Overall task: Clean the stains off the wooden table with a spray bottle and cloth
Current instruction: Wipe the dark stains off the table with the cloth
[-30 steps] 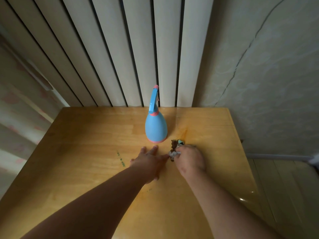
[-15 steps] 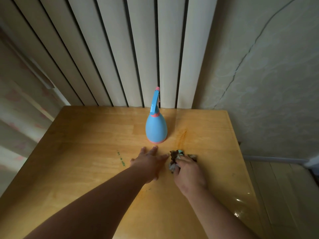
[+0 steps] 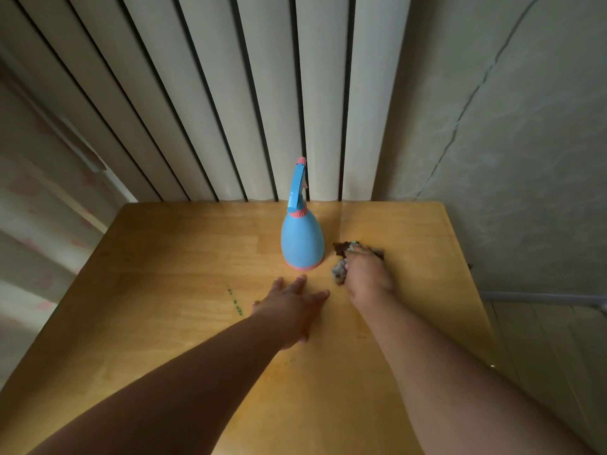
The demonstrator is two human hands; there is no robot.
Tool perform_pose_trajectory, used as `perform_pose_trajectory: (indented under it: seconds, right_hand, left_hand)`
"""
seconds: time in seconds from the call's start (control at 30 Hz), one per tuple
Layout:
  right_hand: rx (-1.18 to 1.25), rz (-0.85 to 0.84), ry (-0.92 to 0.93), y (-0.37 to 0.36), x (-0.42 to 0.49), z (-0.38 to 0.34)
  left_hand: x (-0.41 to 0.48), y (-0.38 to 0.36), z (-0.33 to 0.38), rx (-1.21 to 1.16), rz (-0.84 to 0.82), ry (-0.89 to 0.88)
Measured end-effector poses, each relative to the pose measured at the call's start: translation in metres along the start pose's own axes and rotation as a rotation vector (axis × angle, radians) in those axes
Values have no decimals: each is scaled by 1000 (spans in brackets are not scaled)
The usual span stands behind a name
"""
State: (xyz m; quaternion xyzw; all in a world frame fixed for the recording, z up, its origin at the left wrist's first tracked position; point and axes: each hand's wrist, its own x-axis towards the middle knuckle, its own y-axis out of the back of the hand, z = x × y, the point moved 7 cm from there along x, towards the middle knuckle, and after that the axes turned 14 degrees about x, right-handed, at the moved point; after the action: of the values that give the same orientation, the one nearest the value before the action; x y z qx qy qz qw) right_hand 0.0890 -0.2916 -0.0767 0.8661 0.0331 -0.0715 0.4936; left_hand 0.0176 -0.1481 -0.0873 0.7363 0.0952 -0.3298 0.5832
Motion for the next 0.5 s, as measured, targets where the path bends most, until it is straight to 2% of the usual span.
perform_pose_trajectory:
  seconds: [0.2,0.4,0.5]
  right_hand:
    - [-19,9,-99,5,26,0]
    - [-18,-2,-131,0,7,4]
    - [10,-10,-92,-6,-16,3]
  left_hand:
    - [4,-3,-2,1,4,2]
    - [4,-2,-3,-1,3,2]
    - [3,-3,-3,1,7,4]
